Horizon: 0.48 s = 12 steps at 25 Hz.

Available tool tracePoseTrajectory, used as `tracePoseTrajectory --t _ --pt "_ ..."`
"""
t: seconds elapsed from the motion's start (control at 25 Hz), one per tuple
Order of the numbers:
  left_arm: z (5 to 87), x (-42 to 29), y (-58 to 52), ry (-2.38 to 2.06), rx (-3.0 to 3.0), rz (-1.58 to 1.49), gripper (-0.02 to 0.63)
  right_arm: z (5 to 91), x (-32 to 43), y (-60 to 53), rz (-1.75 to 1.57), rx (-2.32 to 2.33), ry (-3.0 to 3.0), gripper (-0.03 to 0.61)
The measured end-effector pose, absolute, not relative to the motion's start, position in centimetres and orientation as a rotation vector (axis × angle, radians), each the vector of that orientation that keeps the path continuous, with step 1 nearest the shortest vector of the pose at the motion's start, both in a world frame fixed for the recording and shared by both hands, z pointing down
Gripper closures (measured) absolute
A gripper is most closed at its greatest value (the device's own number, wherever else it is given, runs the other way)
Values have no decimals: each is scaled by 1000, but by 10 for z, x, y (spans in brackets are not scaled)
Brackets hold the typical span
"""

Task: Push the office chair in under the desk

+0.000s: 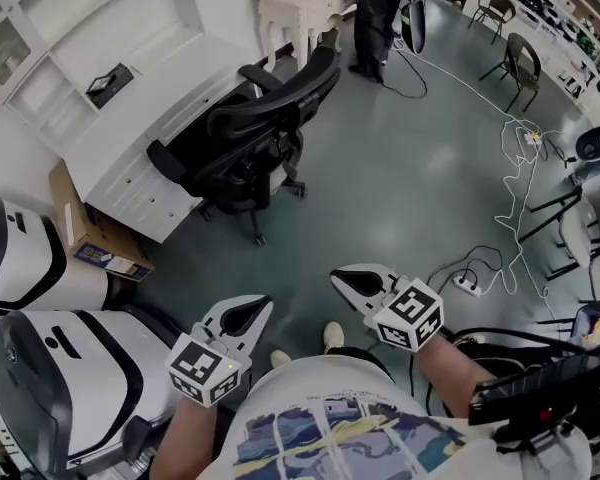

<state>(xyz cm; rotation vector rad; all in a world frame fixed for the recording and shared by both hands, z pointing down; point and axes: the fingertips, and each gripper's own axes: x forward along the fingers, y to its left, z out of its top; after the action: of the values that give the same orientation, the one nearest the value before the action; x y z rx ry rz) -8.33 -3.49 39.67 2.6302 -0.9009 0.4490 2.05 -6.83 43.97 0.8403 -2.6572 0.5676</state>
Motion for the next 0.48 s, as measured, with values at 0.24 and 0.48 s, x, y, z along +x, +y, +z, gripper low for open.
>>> tracePoseTrajectory --t 0.24,0.48 --pt "406 -109 -7 -895 2620 477 601 444 -9 -39 562 812 -2634 554" --pt "407 -128 11 -882 2623 448 600 438 -39 -19 529 784 -2641 554"
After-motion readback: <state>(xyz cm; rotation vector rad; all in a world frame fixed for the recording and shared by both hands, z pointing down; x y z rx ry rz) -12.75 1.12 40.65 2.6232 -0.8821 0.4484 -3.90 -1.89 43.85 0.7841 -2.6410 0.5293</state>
